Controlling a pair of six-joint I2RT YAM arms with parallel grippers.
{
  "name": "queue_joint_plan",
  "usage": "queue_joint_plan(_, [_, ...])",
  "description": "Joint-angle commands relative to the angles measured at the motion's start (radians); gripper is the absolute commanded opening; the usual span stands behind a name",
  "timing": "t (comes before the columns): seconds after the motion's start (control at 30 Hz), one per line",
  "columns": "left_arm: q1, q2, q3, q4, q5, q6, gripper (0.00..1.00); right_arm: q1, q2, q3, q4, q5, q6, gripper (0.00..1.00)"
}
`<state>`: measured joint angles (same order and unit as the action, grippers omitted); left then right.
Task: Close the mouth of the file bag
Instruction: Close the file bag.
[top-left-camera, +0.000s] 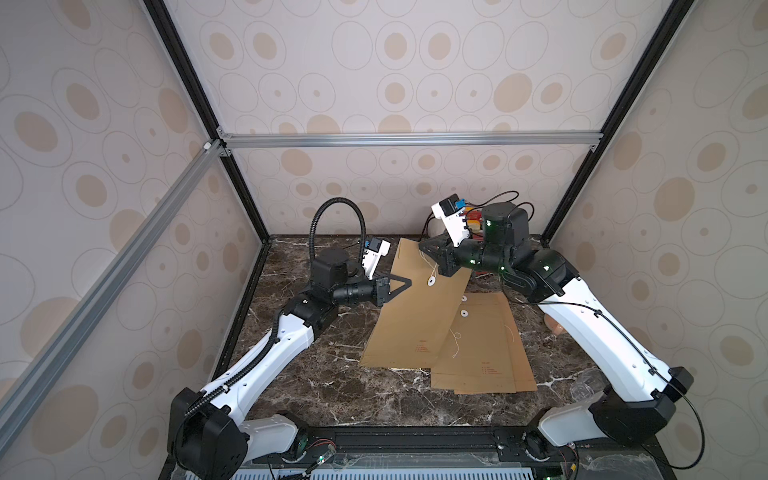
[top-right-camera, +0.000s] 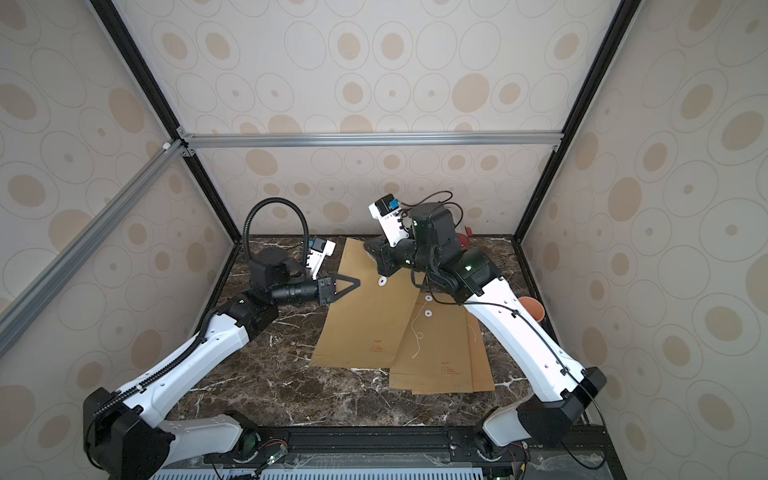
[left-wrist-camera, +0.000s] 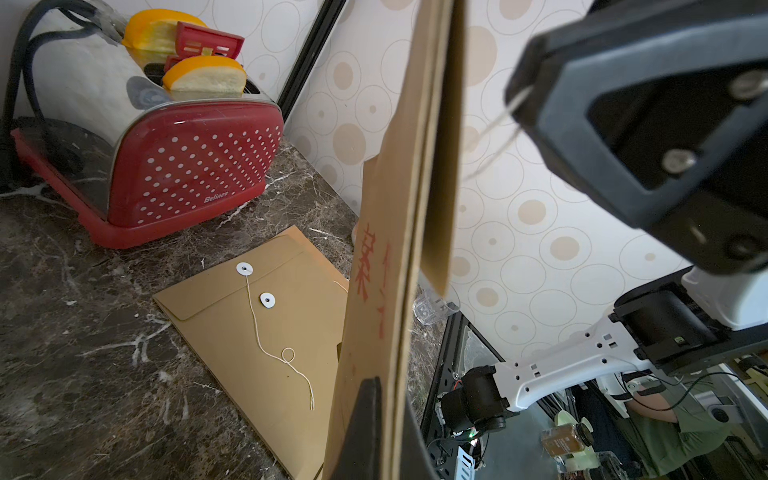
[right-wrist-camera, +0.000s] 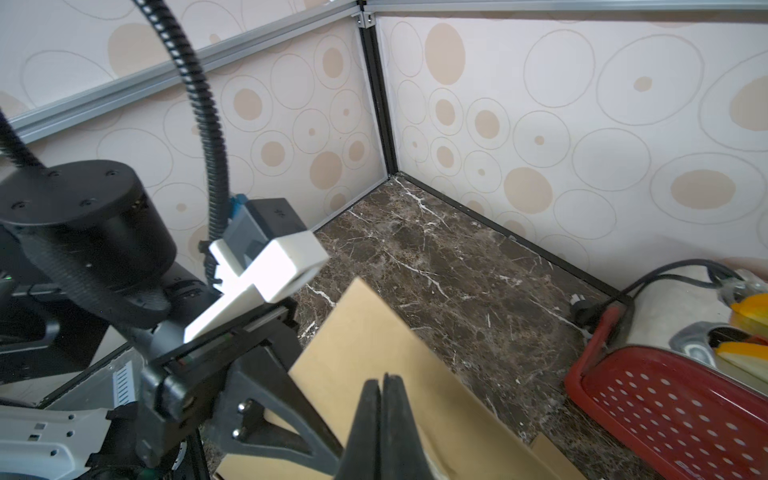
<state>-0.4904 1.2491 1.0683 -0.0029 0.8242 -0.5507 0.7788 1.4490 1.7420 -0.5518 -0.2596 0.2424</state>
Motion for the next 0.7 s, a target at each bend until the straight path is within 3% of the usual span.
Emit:
queue_joint_plan(0.0, [-0.007,0.0,0.044,0.011,0.008,0.012,0.0,0.057,0.029,0.024,0.018,0.036,-0.017,0.0])
queue_joint_plan(0.3, [-0.008,-0.005,0.04,0.023,0.013,-0.003,0.0,0.132,0.064,-0.001,0.046,0.063,-0.008,0.0])
queue_joint_plan(0.67, [0.001,-0.003,-0.004,0.194,0.063,-0.138,0.0,0.13,-0.152,-0.295,0.159,0.18,0.074,0.0])
